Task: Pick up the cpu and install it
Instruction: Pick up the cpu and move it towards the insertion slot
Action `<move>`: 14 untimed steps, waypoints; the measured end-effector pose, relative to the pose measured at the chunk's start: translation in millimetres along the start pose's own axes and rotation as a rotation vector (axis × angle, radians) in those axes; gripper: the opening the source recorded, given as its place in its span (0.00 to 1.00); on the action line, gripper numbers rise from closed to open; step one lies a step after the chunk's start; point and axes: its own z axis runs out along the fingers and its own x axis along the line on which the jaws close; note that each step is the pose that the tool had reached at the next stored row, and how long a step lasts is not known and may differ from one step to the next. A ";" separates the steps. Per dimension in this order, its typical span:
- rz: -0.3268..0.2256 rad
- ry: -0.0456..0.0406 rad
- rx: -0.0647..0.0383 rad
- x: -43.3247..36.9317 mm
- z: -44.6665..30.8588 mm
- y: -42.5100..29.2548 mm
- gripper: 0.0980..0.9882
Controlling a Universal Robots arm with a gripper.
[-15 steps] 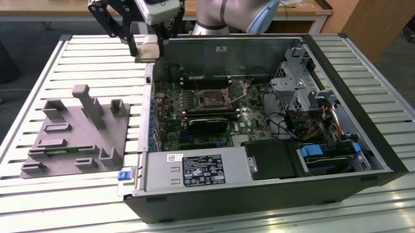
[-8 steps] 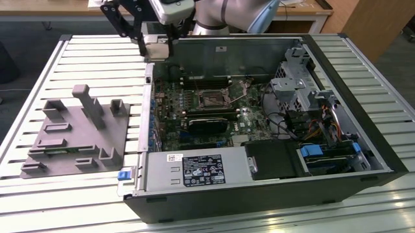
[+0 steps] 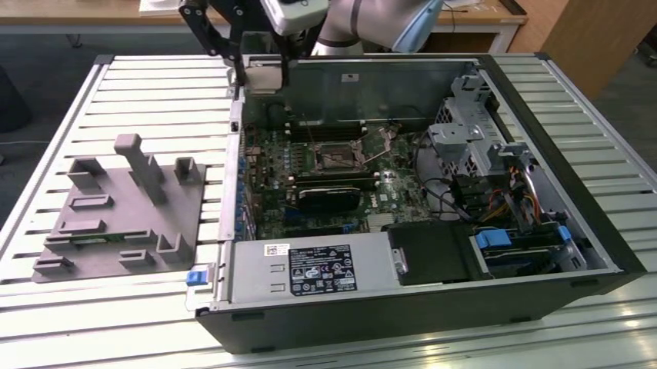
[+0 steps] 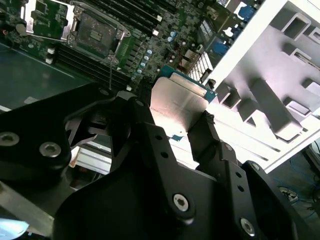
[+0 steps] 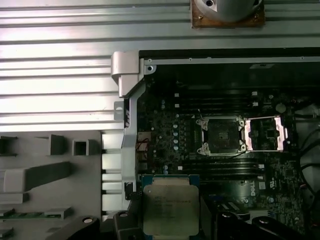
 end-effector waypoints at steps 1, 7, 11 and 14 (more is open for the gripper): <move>0.000 0.0000 0.000 -2.1 0.3 1.4 0.50; 0.000 -0.0001 0.002 -16.1 2.9 11.3 0.50; 0.000 -0.0001 0.002 -26.1 5.6 20.1 0.50; 0.000 -0.0001 0.002 -31.8 8.2 28.6 0.50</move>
